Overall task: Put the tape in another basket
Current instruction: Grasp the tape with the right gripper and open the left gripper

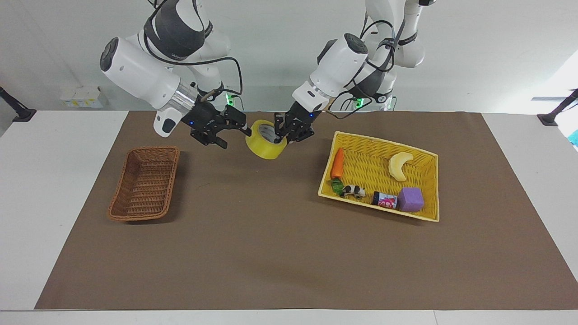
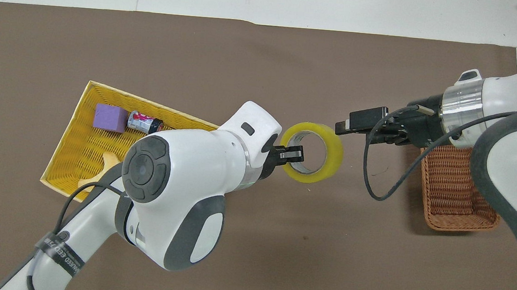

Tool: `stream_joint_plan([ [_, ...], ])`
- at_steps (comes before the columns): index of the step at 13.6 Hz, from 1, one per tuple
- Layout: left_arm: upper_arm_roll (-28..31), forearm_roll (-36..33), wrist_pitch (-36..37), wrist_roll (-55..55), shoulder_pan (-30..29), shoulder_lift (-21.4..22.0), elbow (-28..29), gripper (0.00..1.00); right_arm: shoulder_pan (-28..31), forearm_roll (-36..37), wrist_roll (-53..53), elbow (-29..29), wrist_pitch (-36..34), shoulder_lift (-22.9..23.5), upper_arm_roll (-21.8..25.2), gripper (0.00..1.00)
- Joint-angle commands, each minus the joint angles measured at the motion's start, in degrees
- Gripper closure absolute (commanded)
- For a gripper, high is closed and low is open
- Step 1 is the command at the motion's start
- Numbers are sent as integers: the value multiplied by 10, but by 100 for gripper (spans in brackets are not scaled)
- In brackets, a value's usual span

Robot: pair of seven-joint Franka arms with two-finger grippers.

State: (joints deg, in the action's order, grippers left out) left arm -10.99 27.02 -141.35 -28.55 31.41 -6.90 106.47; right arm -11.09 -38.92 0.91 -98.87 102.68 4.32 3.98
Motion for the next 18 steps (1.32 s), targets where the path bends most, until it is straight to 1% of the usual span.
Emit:
stream_joint_plan([
  [1,-9,15,-24,-1,9,-7,-20,100,3,-19,27,-31,1,-22,0,0],
  [2,-13,15,-43,-1,10,-8,-20,100,2,-20,26,-33,1,-23,0,0],
  [8,-28,22,-87,-3,12,-22,-29,100,-1,-13,28,-39,-11,-27,0,0],
  [9,-29,22,-93,-3,12,-23,-32,100,0,-12,24,-39,-11,-27,0,44],
  [10,-29,28,-101,-3,12,-23,-32,100,0,-12,19,-38,-12,-27,0,92],
  [11,-29,29,-111,-3,12,-23,-32,100,0,-12,3,-38,-14,-27,0,100],
  [13,-34,29,-118,-4,11,-28,-32,100,5,-12,-11,-35,-19,-25,0,100],
  [14,-34,29,-129,-3,11,-27,-32,83,5,-12,-11,-34,-19,-24,0,100],
  [15,-33,24,-137,-2,11,-25,-33,16,5,-12,-11,-34,-19,-24,0,100],
  [16,-34,26,-133,-3,12,-22,-35,0,5,-12,-12,-34,-19,-24,0,100],
  [18,-34,29,-128,-21,12,-11,-30,0,6,-12,-12,-34,-19,-24,0,100],
])
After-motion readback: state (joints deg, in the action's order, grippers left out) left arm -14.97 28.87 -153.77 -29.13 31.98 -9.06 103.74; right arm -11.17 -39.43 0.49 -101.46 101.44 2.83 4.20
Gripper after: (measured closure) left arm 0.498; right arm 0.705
